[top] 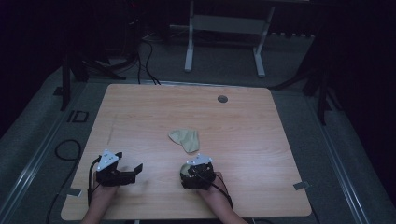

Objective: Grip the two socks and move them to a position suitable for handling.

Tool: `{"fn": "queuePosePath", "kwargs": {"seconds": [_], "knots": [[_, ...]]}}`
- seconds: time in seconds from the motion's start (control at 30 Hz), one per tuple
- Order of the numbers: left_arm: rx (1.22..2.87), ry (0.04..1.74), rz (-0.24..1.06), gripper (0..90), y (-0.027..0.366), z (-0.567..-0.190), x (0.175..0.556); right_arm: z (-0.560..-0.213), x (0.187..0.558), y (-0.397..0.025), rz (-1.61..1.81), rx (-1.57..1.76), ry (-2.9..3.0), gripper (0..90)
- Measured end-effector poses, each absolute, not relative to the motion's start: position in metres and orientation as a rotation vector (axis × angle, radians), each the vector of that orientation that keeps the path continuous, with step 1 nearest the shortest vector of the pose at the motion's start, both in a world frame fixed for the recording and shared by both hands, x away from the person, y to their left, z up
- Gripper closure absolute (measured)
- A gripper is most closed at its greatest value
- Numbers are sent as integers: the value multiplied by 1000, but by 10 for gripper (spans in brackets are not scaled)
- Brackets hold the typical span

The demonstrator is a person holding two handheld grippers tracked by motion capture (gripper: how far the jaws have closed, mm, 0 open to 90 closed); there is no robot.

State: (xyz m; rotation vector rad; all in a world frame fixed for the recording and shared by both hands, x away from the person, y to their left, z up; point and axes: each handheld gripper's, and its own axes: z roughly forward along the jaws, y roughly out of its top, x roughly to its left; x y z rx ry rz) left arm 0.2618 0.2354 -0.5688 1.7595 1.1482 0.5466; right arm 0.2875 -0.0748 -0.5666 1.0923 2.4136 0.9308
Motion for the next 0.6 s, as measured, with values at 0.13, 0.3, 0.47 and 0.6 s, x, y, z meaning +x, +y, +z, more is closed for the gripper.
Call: {"fn": "queuePosePath", "kwargs": {"seconds": [0.13, 0.3, 0.47, 0.6], "knots": [[1781, 1119, 537, 11, 229, -567, 261, -563, 291, -72, 948, 1101, 2442, 229], [1835, 1049, 500, 12, 215, -564, 260, -544, 285, -86, 1022, 1073, 2427, 250], [1824, 948, 359, 156, 189, -556, 256, -533, 284, -105, 1054, 1025, 2435, 387], [1822, 824, 256, 412, 162, -549, 253, -531, 285, -110, 1070, 1004, 2443, 527]]}}
